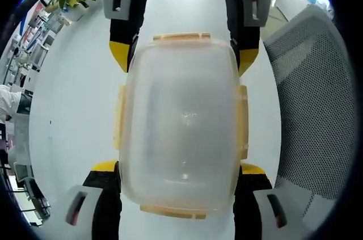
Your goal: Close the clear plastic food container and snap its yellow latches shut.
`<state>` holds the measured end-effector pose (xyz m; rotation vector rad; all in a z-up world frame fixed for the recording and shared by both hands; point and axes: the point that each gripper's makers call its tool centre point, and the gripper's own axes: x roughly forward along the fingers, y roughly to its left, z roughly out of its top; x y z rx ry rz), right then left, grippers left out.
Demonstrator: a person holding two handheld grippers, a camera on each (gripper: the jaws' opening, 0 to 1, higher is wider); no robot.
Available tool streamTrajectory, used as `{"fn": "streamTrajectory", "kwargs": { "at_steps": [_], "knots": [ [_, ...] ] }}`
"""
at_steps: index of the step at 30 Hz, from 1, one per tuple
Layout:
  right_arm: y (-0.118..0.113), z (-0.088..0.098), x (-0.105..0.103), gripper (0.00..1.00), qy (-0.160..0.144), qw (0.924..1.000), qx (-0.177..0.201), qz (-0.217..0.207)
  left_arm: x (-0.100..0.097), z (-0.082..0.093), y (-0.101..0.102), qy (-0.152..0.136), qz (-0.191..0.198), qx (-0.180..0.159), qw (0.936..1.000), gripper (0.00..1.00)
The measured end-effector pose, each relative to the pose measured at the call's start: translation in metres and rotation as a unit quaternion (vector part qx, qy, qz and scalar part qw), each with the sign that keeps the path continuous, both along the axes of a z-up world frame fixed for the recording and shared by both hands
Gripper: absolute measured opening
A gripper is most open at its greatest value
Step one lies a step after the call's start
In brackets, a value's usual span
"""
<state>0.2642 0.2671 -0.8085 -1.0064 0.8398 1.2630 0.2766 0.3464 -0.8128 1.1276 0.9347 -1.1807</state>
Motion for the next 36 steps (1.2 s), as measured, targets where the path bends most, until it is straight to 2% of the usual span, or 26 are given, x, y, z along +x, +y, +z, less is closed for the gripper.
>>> {"fn": "streamTrajectory", "kwargs": {
  "at_steps": [11,36],
  "knots": [
    [0.016,0.000,0.022,0.76,-0.001,1.0000,0.001,-0.004,0.023,0.000,0.017,0.002,-0.001,-0.002,1.0000,0.79],
    [0.028,0.001,0.055,0.76,-0.001,1.0000,0.003,0.000,0.056,0.000,0.028,0.004,0.008,-0.003,1.0000,0.80]
  ]
}}
